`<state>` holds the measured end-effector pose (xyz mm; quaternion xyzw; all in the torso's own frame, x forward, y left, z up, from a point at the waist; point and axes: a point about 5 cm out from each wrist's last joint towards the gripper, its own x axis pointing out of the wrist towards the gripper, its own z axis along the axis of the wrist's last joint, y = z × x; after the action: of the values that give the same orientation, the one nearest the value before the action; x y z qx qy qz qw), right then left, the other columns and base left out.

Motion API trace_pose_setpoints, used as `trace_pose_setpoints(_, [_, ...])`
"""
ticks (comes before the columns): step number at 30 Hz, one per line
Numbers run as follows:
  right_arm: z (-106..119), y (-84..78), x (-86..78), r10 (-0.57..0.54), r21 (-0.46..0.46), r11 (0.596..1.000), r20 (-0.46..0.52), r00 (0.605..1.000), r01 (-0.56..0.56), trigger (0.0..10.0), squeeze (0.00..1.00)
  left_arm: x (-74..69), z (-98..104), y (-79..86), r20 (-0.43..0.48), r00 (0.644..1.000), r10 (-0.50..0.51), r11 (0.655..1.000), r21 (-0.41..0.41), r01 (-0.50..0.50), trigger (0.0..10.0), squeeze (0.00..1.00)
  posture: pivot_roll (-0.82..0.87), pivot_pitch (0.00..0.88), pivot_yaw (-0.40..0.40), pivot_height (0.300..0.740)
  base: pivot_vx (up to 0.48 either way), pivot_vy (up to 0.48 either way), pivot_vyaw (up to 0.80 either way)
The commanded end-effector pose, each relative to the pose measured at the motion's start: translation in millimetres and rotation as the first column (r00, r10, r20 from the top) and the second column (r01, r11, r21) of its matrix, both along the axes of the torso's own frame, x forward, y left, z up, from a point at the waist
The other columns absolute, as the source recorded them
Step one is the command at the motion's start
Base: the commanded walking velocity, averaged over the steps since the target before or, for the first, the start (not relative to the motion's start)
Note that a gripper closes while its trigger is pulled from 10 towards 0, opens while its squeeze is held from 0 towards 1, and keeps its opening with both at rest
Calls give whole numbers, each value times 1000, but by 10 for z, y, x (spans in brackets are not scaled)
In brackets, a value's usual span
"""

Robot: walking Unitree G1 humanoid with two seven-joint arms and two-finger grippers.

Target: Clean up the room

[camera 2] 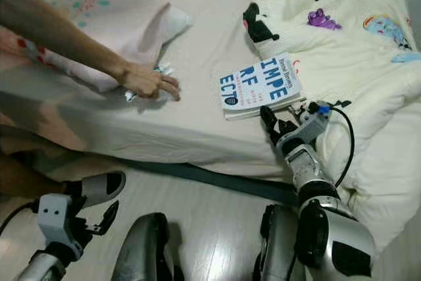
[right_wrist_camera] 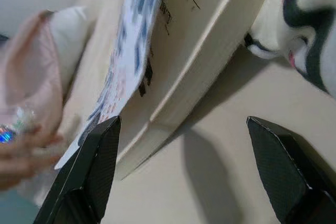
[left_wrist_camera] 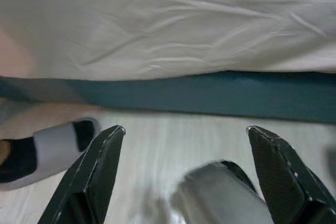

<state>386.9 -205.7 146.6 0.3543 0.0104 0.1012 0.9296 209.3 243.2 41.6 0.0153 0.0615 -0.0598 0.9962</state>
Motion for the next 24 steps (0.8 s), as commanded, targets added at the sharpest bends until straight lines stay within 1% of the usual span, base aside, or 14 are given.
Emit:
trace_pose_setpoints(1, [-59,51,-7,14,29,999,-31,999,-14,10000,0,-115,-55,14,-52,999,-5,1000,4,5,10000,0,270,417,67,512,0,0,0])
trace_pose_setpoints(5, [25,47,22,21,45,999,0,1000,-21,10000,0,-230,-77,-39,-86,996,-18,1000,2,18,10000,0,271,419,64,512,0,0,0])
trace_pose_setpoints(6, [25,47,22,21,45,999,0,1000,-21,10000,0,-230,-77,-39,-86,996,-18,1000,2,18,10000,0,271,419,64,512,0,0,0])
trace_pose_setpoints(8, [88,20,18,53,82,995,61,997,-58,10000,0,-281,-88,-69,-103,994,-21,1000,-1,21,10000,0,272,422,62,512,0,0,0])
trace_pose_setpoints(9, [88,20,18,53,82,995,61,997,-58,10000,0,-281,-88,-69,-103,994,-21,1000,-1,21,10000,0,272,422,62,512,0,0,0])
trace_pose_setpoints(11, [123,6,6,88,106,989,108,990,-100,10000,0,-304,-82,-85,-114,993,-22,1000,-4,22,10000,0,270,423,61,512,0,0,0])
trace_pose_setpoints(13, [123,6,6,88,106,989,108,990,-100,10000,0,-304,-82,-85,-114,993,-22,1000,-4,22,10000,0,270,423,61,512,0,0,0])
trace_pose_setpoints(14, [134,5,-7,118,121,983,135,984,-135,10000,0,-317,-80,-93,-120,992,-23,1000,-5,23,10000,0,270,425,62,512,0,0,0])
trace_pose_setpoints(15, [134,5,-7,118,121,983,135,984,-135,10000,0,-317,-80,-93,-120,992,-23,1000,-5,23,10000,0,270,425,62,512,0,0,0])
trace_pose_setpoints(16, [146,-2,-24,149,140,975,166,975,-173,10000,0,-331,-75,-100,-129,991,-25,1000,-6,25,10000,0,270,428,63,512,0,0,0])
trace_pose_setpoints(17, [146,-2,-24,149,140,975,166,975,-173,10000,0,-331,-75,-100,-129,991,-25,1000,-6,25,10000,0,270,428,63,512,0,0,0])
trace_pose_setpoints(18, [154,-14,-37,164,156,969,189,968,-194,10000,0,-341,-72,-104,-136,990,-27,1000,-5,27,10000,0,271,428,63,512,0,0,0])
trace_pose_setpoints(19, [162,-47,-44,152,176,966,201,968,-188,10000,0,-353,-67,-105,-140,990,-29,1000,-6,29,10000,0,276,433,66,512,0,0,0])
trace_pose_setpoints(24, [158,-69,-51,143,189,965,205,968,-182,10000,0,-384,-52,-105,-149,988,-34,999,-5,33,10000,0,286,438,65,512,0,0,0])
